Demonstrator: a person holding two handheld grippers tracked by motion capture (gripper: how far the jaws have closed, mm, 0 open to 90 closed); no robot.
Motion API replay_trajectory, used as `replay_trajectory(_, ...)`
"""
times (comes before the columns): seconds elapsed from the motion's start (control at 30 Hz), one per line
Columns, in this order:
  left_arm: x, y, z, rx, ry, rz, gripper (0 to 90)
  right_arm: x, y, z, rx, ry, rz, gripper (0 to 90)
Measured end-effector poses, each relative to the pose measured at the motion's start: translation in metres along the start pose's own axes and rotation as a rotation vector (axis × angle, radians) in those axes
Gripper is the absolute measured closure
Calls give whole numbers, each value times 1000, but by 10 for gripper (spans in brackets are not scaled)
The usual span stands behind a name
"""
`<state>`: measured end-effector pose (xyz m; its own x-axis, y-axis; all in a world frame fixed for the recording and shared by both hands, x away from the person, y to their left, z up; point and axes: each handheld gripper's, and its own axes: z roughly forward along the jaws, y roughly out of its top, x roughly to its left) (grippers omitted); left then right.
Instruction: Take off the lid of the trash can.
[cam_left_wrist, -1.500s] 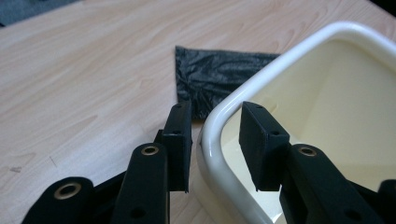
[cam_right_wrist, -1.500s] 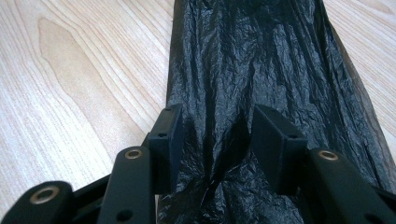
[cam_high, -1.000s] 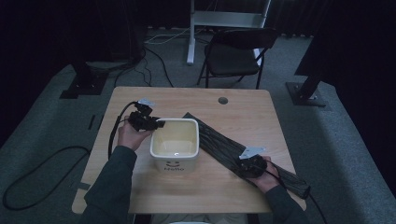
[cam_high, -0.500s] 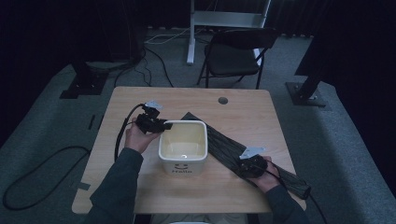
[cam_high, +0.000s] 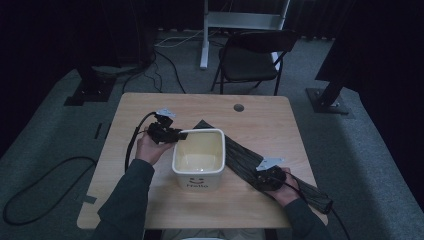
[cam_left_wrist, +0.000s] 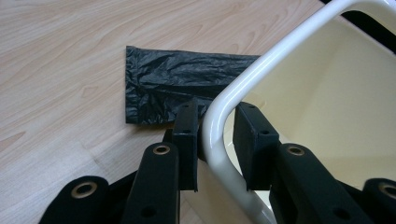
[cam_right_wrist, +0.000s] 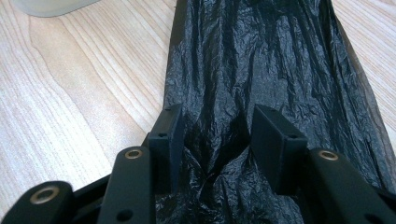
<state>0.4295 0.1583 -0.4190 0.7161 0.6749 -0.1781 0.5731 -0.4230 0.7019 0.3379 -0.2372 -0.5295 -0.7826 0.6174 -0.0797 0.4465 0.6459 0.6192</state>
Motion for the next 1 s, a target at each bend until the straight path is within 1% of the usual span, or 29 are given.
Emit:
replay_trajectory(0.2,1,-1,-4,-11,-3,-2,723,0,0,0,0,1,1,538)
replay_trajectory(0.43,3,-1,-7,-30,-25,-11,734,0,0,0,-2,0,2,537)
replay_trajectory(0.57,3,-1,-13,-45,-32,-12,738,0,0,0,-3,1,2,537)
replay_trajectory(0.77,6,-2,-21,-71,-54,-31,743,0,0,0,-2,2,4,537)
replay_trajectory(0.9,8,-4,-26,-81,-66,-36,746,0,0,0,-1,1,4,537)
replay_trajectory(1.0,10,-5,-29,-84,-62,-37,746,0,0,0,-1,2,5,537)
